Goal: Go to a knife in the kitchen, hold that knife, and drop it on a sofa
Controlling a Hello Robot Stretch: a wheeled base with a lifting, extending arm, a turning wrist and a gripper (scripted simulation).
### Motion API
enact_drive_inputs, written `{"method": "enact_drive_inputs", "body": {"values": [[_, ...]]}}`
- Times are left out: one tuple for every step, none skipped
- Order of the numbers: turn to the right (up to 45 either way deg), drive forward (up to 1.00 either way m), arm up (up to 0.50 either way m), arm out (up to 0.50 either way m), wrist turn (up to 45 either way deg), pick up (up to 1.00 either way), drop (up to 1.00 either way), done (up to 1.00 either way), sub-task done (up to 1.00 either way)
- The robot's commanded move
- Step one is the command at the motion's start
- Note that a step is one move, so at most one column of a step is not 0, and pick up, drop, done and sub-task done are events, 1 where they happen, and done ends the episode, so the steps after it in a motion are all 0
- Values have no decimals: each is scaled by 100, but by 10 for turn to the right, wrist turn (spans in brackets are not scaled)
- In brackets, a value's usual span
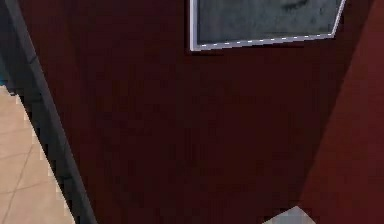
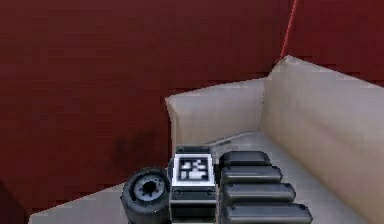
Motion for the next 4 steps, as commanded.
{"method": "enact_drive_inputs", "body": {"values": [[450, 0, 0, 0, 0, 0, 0, 0, 0], [240, 0, 0, 0, 0, 0, 0, 0, 0], [30, 0, 0, 0, 0, 0, 0, 0, 0], [0, 0, 0, 36, 0, 0, 0, 0, 0]]}}
